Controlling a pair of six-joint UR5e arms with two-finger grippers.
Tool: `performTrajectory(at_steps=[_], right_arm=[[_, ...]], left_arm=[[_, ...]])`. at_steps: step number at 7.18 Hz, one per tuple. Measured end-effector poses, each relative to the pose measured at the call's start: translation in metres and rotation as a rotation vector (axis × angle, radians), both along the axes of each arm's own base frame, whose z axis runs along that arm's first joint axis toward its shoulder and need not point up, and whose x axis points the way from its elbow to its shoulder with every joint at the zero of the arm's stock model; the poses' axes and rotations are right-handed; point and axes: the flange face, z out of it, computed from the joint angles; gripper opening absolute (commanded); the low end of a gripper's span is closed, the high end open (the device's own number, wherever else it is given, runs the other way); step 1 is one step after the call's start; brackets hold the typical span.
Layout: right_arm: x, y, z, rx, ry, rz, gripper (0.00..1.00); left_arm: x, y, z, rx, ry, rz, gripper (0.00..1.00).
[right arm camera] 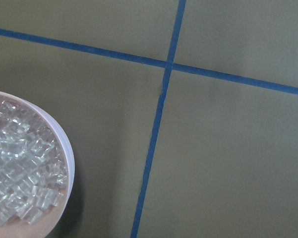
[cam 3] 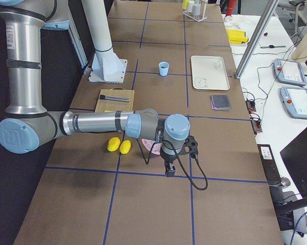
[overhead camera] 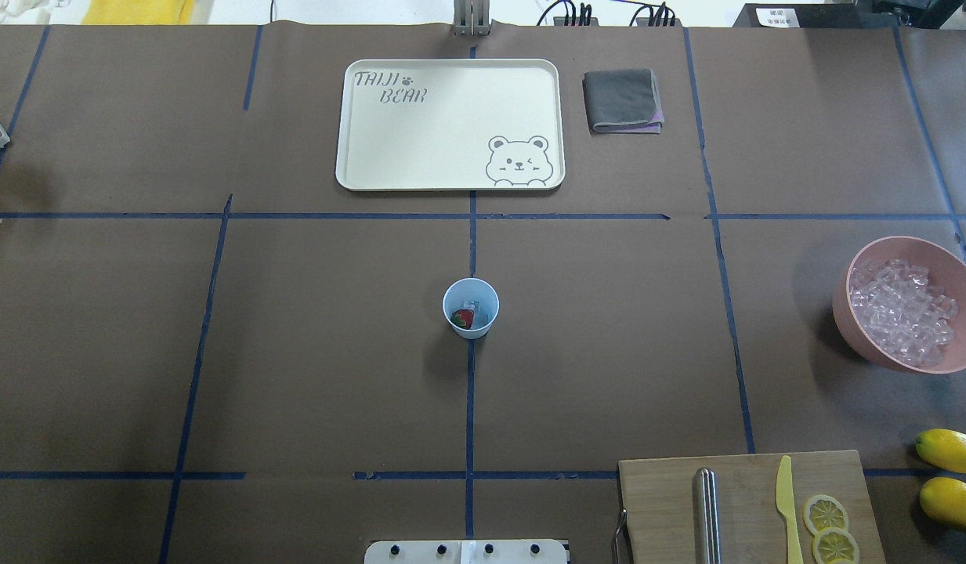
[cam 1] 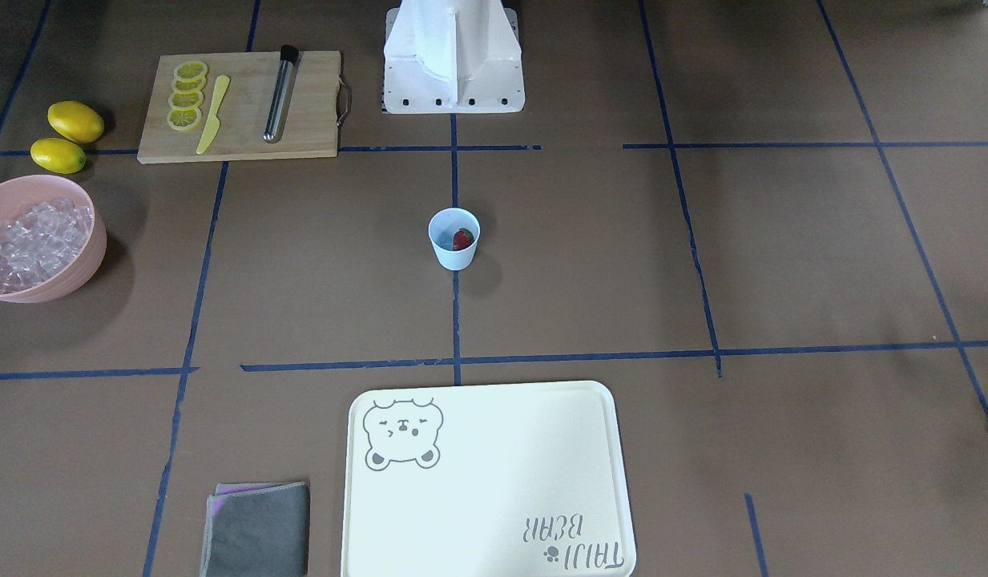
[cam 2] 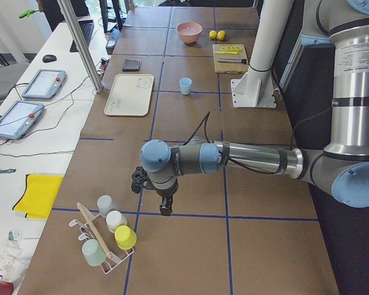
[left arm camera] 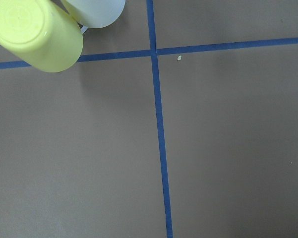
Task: Put ice and strawberries in cup
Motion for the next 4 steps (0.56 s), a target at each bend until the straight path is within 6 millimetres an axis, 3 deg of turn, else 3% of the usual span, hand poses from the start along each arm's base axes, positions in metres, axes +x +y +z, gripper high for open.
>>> performTrajectory(at_steps=[4], right_arm=[[-0.0036,-0.0023,-0.0017,0.008,0.002,0.003,1.0]], left_arm=[[0.0006,-0.0002,-0.0072,-0.037,-0.003,-0.048,1.0]])
